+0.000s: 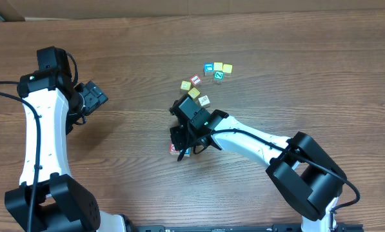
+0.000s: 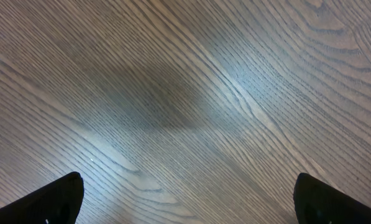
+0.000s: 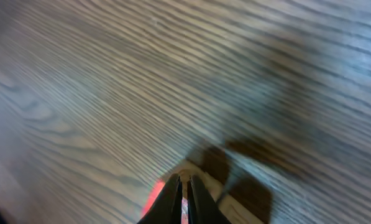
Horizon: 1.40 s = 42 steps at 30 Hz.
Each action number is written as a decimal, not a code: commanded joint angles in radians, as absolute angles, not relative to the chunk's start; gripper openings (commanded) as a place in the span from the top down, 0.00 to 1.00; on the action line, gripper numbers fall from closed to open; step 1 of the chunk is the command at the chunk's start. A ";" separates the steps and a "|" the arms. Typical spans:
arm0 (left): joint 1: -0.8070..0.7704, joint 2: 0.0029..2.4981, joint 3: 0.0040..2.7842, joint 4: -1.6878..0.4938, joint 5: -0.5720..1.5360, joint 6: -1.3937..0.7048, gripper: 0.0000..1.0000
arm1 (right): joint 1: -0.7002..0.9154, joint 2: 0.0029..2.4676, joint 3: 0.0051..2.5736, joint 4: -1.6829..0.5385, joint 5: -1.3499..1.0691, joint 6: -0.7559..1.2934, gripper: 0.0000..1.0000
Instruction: Flip 4 blocks
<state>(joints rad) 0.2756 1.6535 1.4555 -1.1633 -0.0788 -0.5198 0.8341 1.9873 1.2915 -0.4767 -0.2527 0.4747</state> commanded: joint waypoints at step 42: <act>0.275 1.655 1.461 -1.163 -0.078 -0.505 0.00 | 0.746 1.942 1.283 -0.710 -0.295 0.683 0.96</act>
